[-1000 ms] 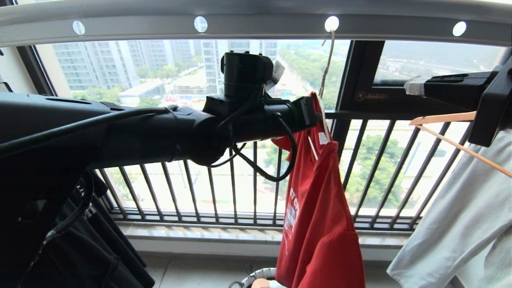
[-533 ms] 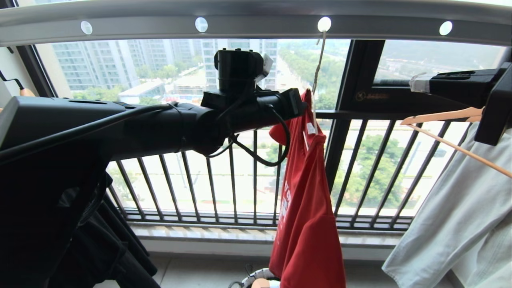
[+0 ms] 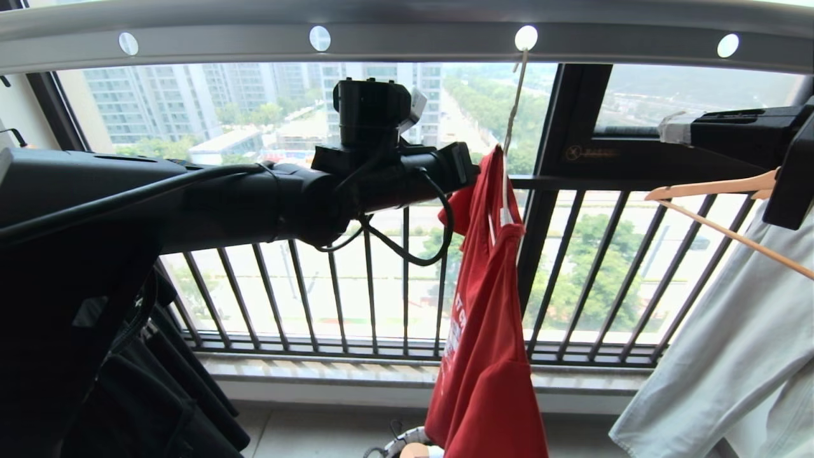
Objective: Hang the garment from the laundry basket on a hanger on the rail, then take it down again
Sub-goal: Take the clothes off the clothes rack
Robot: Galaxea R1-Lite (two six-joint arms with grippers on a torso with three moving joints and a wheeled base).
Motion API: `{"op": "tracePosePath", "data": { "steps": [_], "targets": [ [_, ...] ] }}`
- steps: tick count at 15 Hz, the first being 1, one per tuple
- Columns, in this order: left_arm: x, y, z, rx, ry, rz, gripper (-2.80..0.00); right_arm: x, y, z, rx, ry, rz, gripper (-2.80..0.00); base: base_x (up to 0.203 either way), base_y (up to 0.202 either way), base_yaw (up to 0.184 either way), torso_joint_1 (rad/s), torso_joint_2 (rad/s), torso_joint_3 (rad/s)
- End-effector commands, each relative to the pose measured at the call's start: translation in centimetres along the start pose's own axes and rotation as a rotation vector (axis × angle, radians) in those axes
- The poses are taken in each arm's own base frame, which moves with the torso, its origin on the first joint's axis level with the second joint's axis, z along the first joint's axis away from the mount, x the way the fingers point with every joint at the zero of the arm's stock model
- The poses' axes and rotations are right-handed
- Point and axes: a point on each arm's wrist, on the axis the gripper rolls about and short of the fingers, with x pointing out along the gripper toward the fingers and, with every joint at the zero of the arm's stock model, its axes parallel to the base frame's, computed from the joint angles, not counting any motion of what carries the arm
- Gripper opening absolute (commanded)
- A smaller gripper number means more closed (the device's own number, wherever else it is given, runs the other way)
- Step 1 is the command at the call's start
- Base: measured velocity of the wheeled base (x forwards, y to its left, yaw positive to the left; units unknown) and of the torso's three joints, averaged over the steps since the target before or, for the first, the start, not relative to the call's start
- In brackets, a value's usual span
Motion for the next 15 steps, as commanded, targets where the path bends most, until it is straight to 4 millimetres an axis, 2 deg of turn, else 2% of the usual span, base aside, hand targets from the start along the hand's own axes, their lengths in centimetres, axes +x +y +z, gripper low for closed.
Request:
{"op": "tracePosePath", "data": {
  "steps": [1, 5, 11, 15],
  "targets": [
    [-0.4, -0.5, 0.5, 0.001, -0.012, -0.013, -2.8, 0.0, 0.0, 0.0, -0.002, 0.0, -0.001, -2.8, 0.0, 0.0, 0.0, 0.0, 0.0, 0.0],
    [0.2, -0.7, -0.1, -0.01, 0.006, -0.026, -2.8, -0.4, -0.1, 0.2, -0.004, -0.01, -0.005, -2.8, 0.0, 0.0, 0.0, 0.0, 0.0, 0.0],
    [-2.5, -2.3, -0.9, -0.021, 0.061, -0.028, -2.8, -0.4, -0.1, 0.1, -0.003, -0.008, -0.007, -2.8, 0.0, 0.0, 0.0, 0.0, 0.0, 0.0],
    [-3.2, -4.7, -2.2, -0.023, 0.106, -0.075, -2.8, -0.3, -0.1, 0.1, -0.003, -0.005, -0.007, -2.8, 0.0, 0.0, 0.0, 0.0, 0.0, 0.0]
  ]
}}
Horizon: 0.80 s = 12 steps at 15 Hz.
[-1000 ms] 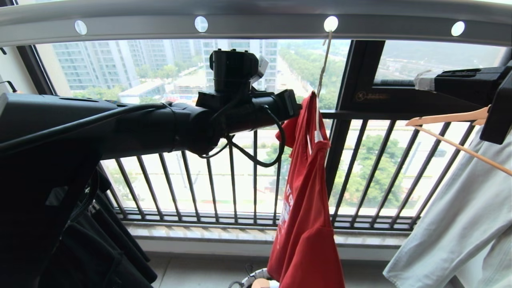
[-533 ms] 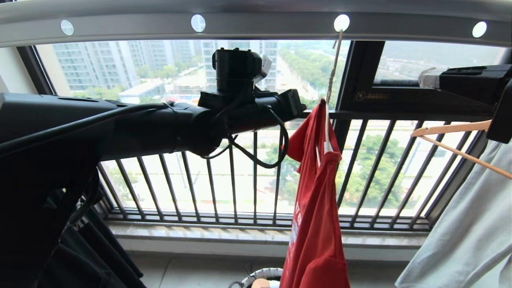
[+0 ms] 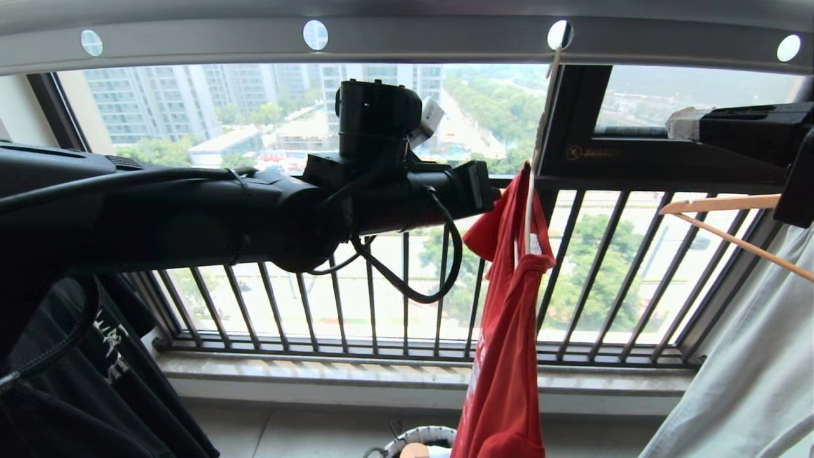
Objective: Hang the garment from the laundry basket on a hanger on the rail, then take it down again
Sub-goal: Take the clothes off the clothes rack
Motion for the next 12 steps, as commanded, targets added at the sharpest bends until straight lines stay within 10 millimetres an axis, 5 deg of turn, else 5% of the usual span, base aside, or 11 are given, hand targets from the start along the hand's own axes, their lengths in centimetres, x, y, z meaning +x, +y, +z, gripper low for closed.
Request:
{"op": "tracePosePath", "data": {
  "steps": [1, 6, 12],
  "targets": [
    [-0.3, -1.3, -0.1, 0.003, 0.001, -0.03, -2.8, 0.1, 0.0, -0.1, -0.003, 0.002, 0.003, -2.8, 0.0, 0.0, 0.0, 0.0, 0.0, 0.0],
    [1.2, -0.9, -1.2, -0.001, 0.039, -0.051, -2.8, 0.2, 0.1, -0.2, 0.001, 0.009, 0.008, -2.8, 0.0, 0.0, 0.0, 0.0, 0.0, 0.0],
    [5.6, 1.1, 0.0, 0.02, -0.053, -0.057, -2.8, -0.4, 0.2, -0.2, 0.001, -0.001, 0.023, -2.8, 0.0, 0.0, 0.0, 0.0, 0.0, 0.0]
  ]
}}
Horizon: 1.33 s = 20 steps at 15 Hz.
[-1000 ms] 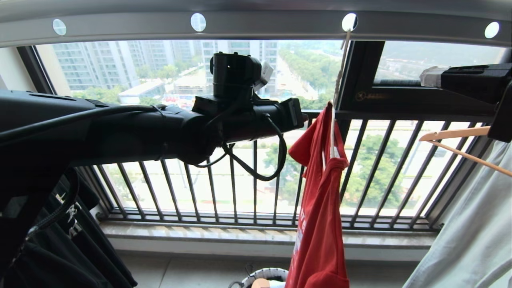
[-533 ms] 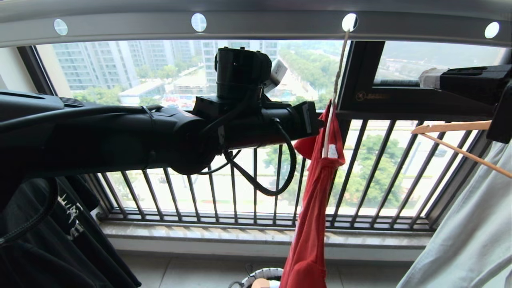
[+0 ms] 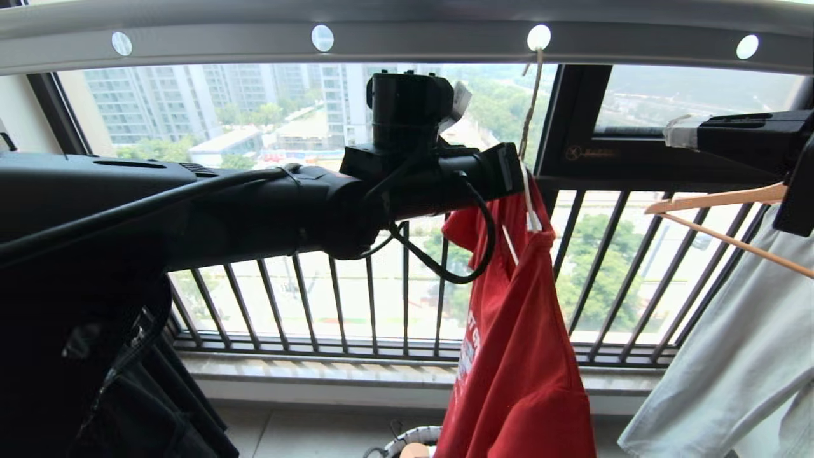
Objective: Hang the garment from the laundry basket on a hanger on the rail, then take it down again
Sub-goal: Take the clothes off the clothes rack
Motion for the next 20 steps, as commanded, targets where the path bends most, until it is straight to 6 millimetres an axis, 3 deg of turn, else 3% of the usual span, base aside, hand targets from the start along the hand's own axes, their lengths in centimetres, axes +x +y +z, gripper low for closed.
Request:
{"op": "tracePosePath", "data": {
  "steps": [1, 5, 10, 17, 20],
  "targets": [
    [1.9, 2.2, -1.2, -0.002, 0.007, 0.027, -2.8, -0.5, 0.1, 0.0, -0.003, -0.007, 0.0, -2.8, 0.0, 0.0, 0.0, 0.0, 0.0, 0.0],
    [2.7, 4.4, -2.1, 0.089, -0.025, 0.178, -2.8, -0.8, 0.1, 0.0, -0.001, -0.01, 0.003, -2.8, 0.0, 0.0, 0.0, 0.0, 0.0, 0.0],
    [2.1, 4.1, -1.0, 0.106, -0.073, 0.17, -2.8, -0.7, 0.1, -0.1, -0.001, -0.009, 0.004, -2.8, 0.0, 0.0, 0.0, 0.0, 0.0, 0.0],
    [0.9, 7.7, 1.0, 0.138, -0.16, 0.266, -2.8, -0.8, 0.1, -0.1, -0.002, -0.007, 0.004, -2.8, 0.0, 0.0, 0.0, 0.0, 0.0, 0.0],
    [1.2, 8.5, 0.5, 0.131, -0.147, 0.284, -2.8, -0.8, 0.1, -0.1, -0.003, -0.009, 0.004, -2.8, 0.0, 0.0, 0.0, 0.0, 0.0, 0.0]
  ]
}}
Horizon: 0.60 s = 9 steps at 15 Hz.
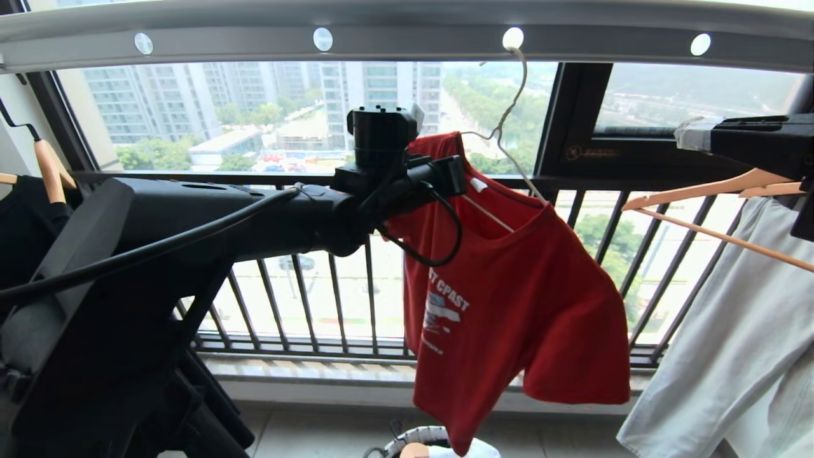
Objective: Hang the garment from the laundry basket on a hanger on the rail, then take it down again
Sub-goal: Take the clothes off the clothes rack
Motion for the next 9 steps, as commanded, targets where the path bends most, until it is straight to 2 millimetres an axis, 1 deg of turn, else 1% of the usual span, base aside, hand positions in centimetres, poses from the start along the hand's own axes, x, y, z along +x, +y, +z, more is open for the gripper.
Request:
{"op": "tracePosePath", "data": {
  "steps": [1, 4, 6, 8, 9],
  "targets": [
    [0.3, 0.3, -0.6, -0.004, 0.01, 0.012, -2.8, 0.0, 0.0, 0.0, -0.003, -0.002, 0.0, -2.8, 0.0, 0.0, 0.0, 0.0, 0.0, 0.0],
    [0.3, -0.2, -0.6, -0.004, 0.009, 0.004, -2.8, -0.3, 0.0, 0.1, -0.003, -0.007, -0.001, -2.8, 0.0, 0.0, 0.0, 0.0, 0.0, 0.0],
    [-0.4, -1.2, 0.4, -0.019, -0.011, -0.018, -2.8, -0.2, 0.0, 0.1, -0.003, -0.007, -0.001, -2.8, 0.0, 0.0, 0.0, 0.0, 0.0, 0.0],
    [-1.7, -3.0, 1.8, -0.064, -0.031, -0.052, -2.8, -0.2, 0.0, 0.1, -0.003, -0.008, 0.0, -2.8, 0.0, 0.0, 0.0, 0.0, 0.0, 0.0],
    [-2.2, -3.9, 2.1, -0.07, -0.028, -0.066, -2.8, -0.2, 0.0, 0.1, -0.002, -0.008, 0.0, -2.8, 0.0, 0.0, 0.0, 0.0, 0.0, 0.0]
  ]
}}
